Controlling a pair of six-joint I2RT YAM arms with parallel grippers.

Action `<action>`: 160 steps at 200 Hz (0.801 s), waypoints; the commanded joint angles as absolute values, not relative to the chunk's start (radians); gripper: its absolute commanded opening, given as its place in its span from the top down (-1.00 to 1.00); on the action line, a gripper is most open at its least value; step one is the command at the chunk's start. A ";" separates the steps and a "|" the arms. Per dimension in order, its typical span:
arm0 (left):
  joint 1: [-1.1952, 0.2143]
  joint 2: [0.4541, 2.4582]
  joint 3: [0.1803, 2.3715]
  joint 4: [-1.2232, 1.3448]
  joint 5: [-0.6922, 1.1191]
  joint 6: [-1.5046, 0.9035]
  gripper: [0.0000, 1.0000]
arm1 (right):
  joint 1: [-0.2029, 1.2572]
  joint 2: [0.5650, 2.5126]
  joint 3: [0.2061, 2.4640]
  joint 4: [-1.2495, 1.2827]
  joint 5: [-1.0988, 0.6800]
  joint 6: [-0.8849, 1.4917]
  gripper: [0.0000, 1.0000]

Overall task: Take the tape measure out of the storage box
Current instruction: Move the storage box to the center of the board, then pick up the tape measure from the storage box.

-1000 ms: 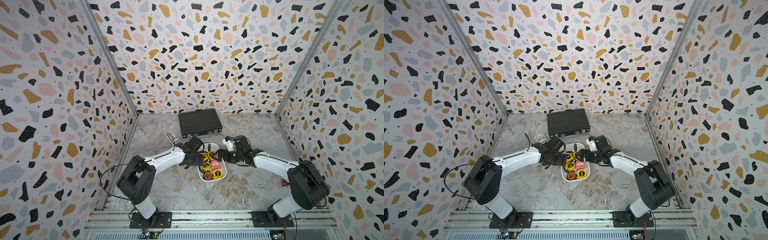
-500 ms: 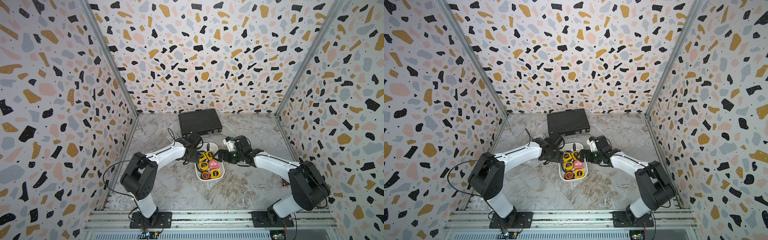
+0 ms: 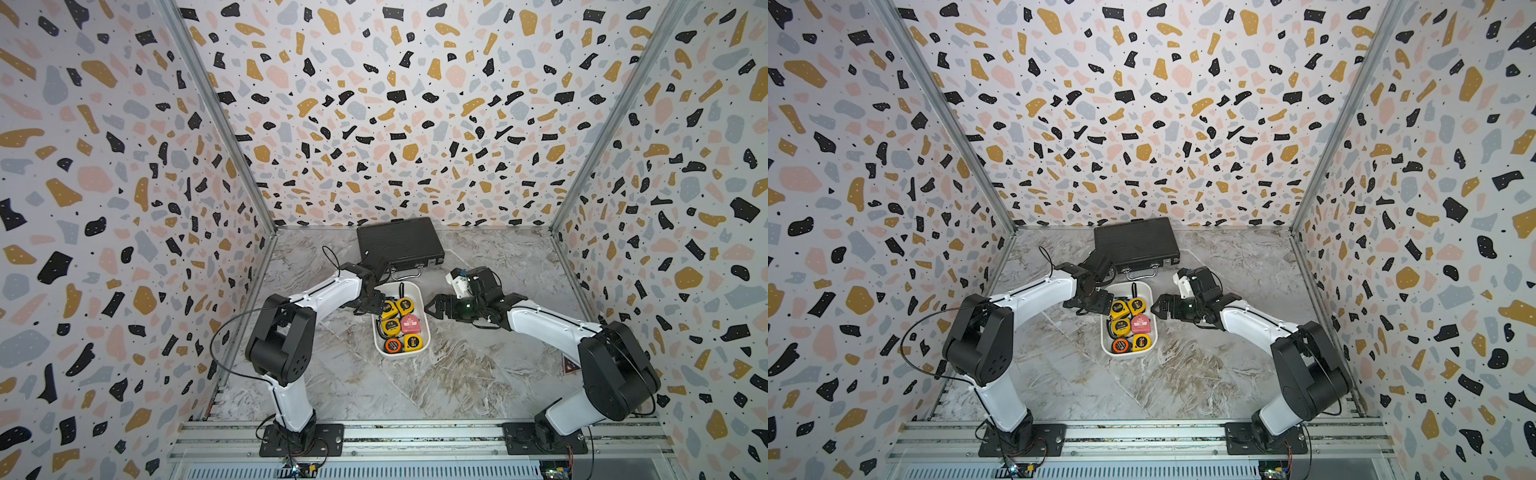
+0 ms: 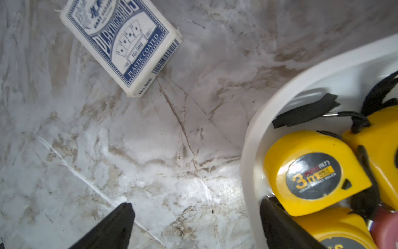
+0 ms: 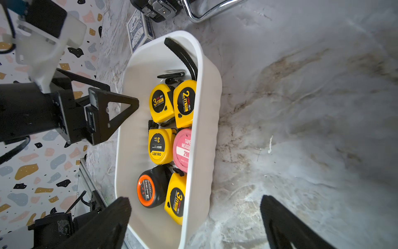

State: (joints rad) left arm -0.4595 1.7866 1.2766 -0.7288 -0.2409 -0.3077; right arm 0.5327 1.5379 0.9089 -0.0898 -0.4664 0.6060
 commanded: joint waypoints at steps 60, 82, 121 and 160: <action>-0.609 1.656 1.264 -0.800 -0.005 -0.665 -0.80 | 0.538 1.479 0.944 -0.272 -0.402 0.495 -0.99; -0.641 1.698 1.278 -0.800 -0.012 -0.710 -0.71 | 0.538 1.475 0.940 -0.284 -0.404 0.493 -0.99; -0.666 1.756 1.298 -0.810 -0.050 -0.751 -0.58 | 0.537 1.454 0.918 -0.290 -0.398 0.490 -0.99; -0.666 1.797 1.295 -0.790 -0.053 -0.774 -0.53 | 0.537 1.451 0.905 -0.288 -0.403 0.485 -0.99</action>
State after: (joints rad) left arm -0.6632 1.7741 1.2762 -0.7841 -0.0349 -0.7383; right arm 0.5323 1.4834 0.9115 -0.2630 -0.4103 0.5034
